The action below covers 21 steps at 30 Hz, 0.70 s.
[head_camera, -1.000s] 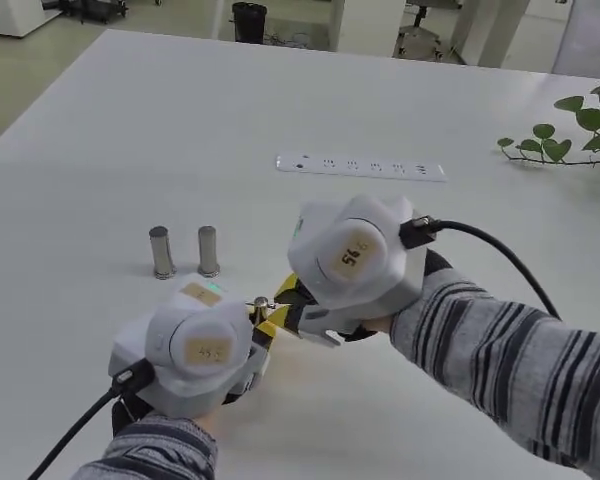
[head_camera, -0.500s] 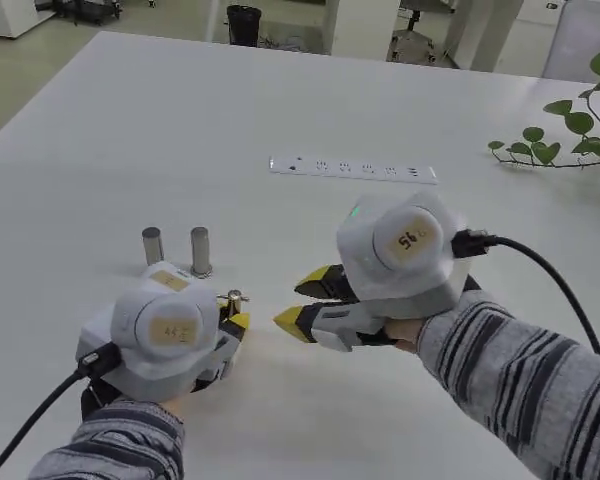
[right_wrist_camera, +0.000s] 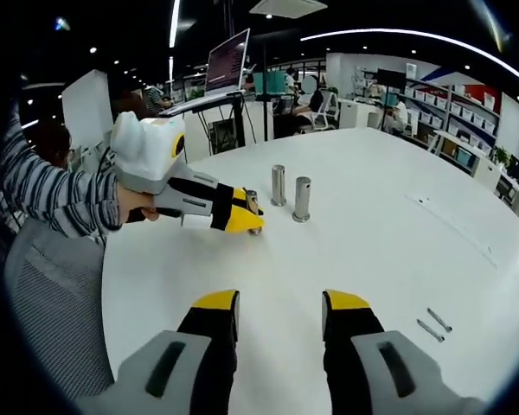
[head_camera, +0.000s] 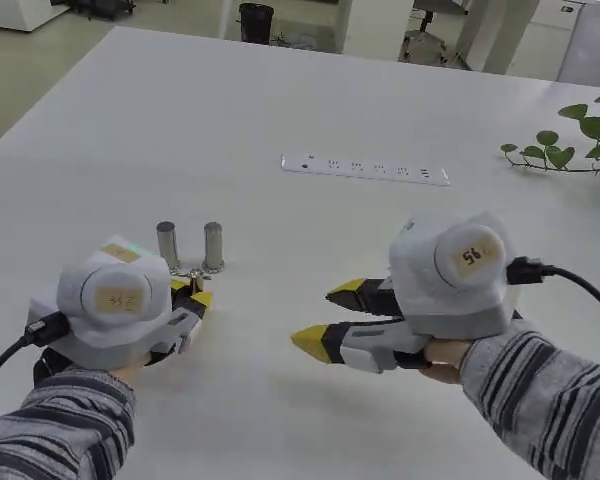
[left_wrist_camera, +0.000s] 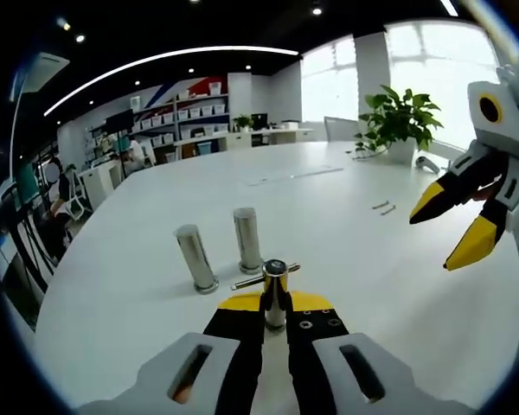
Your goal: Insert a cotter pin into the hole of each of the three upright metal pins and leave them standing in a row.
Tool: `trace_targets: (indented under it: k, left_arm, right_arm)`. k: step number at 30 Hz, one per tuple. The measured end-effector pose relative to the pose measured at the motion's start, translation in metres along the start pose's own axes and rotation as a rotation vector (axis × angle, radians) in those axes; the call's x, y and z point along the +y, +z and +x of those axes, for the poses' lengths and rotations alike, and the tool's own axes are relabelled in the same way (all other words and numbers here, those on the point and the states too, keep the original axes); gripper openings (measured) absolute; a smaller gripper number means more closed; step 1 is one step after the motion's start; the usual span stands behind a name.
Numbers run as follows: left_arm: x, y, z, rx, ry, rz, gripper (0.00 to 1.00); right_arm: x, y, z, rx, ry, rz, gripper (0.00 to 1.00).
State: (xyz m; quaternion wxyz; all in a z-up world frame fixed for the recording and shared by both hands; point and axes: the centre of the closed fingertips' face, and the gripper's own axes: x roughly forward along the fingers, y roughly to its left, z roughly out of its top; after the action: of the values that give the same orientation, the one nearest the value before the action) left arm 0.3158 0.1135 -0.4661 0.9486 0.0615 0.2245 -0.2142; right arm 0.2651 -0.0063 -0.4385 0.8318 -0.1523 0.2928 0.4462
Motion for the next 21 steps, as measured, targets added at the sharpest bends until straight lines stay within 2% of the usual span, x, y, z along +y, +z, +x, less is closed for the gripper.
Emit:
trace_targets:
  k: [9,15,21]
  left_arm:
    - [0.0052,-0.0043,-0.0011,0.01,0.007,-0.005,0.05]
    - [0.0038,-0.0038,-0.003,-0.008,0.006,-0.023,0.05]
    - [0.0044,-0.0043,-0.0025,-0.005,0.006,-0.043,0.06]
  right_arm:
    - [-0.0054,-0.0051,-0.0054,-0.01,-0.022,0.05,0.35]
    - [-0.0077,-0.0066,-0.0065,-0.016,-0.029,0.069,0.35]
    - [-0.0085,-0.0085,-0.0063,-0.017,-0.033,0.09,0.36]
